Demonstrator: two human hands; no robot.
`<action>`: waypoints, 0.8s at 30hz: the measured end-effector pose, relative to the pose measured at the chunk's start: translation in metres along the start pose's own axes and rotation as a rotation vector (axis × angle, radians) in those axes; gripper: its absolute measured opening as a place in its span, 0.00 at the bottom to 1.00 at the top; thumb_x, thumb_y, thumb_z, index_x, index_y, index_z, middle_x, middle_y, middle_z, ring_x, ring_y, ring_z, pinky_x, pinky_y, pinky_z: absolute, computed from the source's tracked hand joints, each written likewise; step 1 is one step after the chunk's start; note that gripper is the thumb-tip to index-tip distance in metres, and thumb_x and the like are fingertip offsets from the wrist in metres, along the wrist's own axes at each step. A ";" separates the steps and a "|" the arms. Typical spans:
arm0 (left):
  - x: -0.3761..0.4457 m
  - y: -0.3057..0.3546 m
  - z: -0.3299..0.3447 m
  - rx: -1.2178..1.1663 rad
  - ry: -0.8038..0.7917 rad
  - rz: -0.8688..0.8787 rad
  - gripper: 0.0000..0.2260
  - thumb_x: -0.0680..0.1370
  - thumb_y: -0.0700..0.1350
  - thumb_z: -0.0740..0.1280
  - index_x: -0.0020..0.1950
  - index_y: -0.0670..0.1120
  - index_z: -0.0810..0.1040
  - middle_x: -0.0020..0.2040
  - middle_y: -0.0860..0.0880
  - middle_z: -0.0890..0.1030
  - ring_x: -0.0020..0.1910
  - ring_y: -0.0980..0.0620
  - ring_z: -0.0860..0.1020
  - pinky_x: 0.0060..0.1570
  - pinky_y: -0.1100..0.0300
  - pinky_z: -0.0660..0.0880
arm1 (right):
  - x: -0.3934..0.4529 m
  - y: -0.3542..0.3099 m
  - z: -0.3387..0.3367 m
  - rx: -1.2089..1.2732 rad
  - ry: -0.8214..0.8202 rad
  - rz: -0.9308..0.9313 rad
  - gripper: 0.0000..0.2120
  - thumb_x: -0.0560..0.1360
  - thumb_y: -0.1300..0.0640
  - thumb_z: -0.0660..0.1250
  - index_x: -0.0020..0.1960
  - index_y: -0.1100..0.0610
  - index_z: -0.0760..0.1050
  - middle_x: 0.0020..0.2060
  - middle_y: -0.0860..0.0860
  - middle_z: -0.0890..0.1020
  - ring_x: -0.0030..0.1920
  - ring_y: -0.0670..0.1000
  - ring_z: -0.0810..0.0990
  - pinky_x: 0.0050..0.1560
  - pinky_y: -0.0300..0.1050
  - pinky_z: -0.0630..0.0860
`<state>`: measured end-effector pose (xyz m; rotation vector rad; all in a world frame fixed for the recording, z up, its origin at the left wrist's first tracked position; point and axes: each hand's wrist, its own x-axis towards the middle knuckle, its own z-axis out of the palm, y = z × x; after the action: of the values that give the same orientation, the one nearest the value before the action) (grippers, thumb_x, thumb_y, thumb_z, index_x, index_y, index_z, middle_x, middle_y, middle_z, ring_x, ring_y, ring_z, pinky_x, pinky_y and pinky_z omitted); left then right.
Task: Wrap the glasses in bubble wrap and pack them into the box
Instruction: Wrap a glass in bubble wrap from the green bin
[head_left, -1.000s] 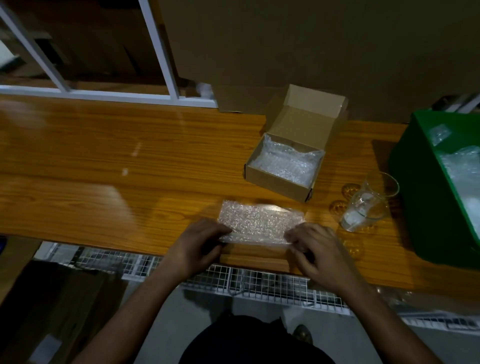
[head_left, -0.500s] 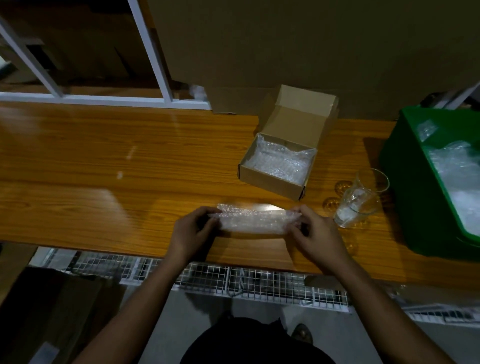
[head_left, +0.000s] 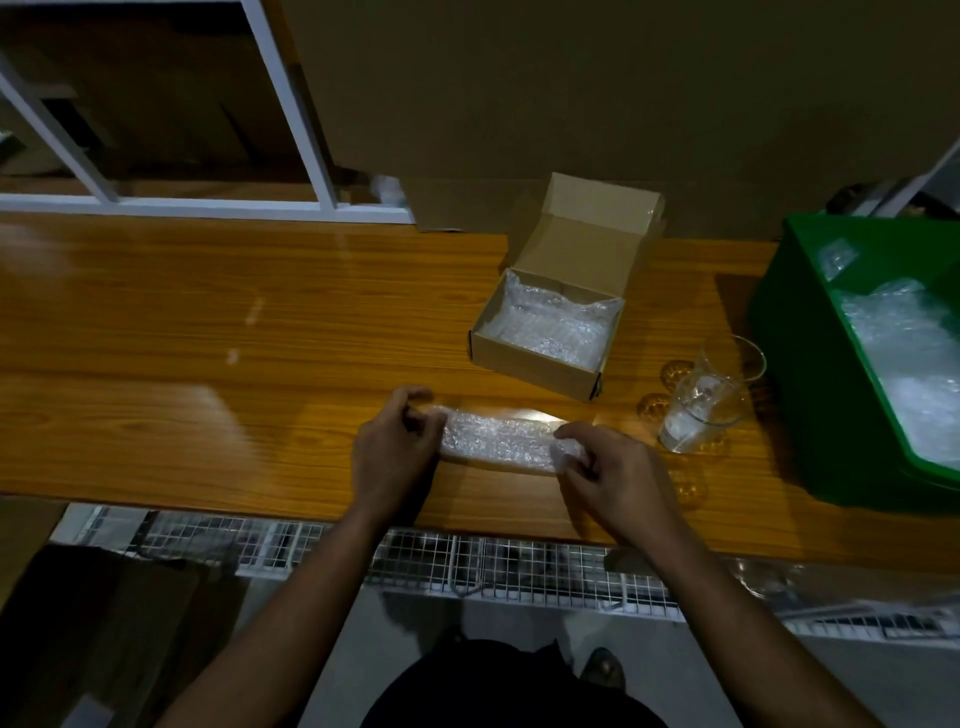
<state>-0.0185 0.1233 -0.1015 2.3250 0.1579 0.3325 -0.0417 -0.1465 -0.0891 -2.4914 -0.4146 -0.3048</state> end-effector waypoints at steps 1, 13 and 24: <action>0.000 0.000 0.001 0.014 0.009 0.004 0.12 0.78 0.55 0.70 0.60 0.56 0.77 0.44 0.56 0.82 0.40 0.58 0.80 0.36 0.61 0.76 | -0.001 0.001 0.001 0.005 0.007 -0.005 0.07 0.78 0.48 0.69 0.55 0.46 0.80 0.35 0.37 0.71 0.34 0.39 0.71 0.32 0.38 0.70; 0.007 0.001 0.007 0.230 0.056 0.064 0.18 0.75 0.60 0.70 0.61 0.54 0.76 0.44 0.54 0.78 0.46 0.52 0.75 0.39 0.55 0.72 | -0.023 0.018 0.005 -0.143 -0.009 -0.104 0.11 0.76 0.46 0.70 0.52 0.52 0.83 0.49 0.49 0.76 0.52 0.51 0.72 0.47 0.51 0.72; -0.008 0.000 0.005 0.283 -0.264 0.763 0.17 0.76 0.57 0.70 0.58 0.47 0.80 0.58 0.49 0.81 0.57 0.48 0.77 0.53 0.51 0.74 | -0.022 0.017 0.003 -0.242 0.045 -0.232 0.07 0.78 0.52 0.69 0.51 0.55 0.82 0.60 0.55 0.78 0.61 0.58 0.74 0.56 0.55 0.70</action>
<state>-0.0244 0.1183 -0.1065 2.6002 -0.8813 0.3814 -0.0551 -0.1627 -0.1071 -2.6669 -0.6867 -0.5307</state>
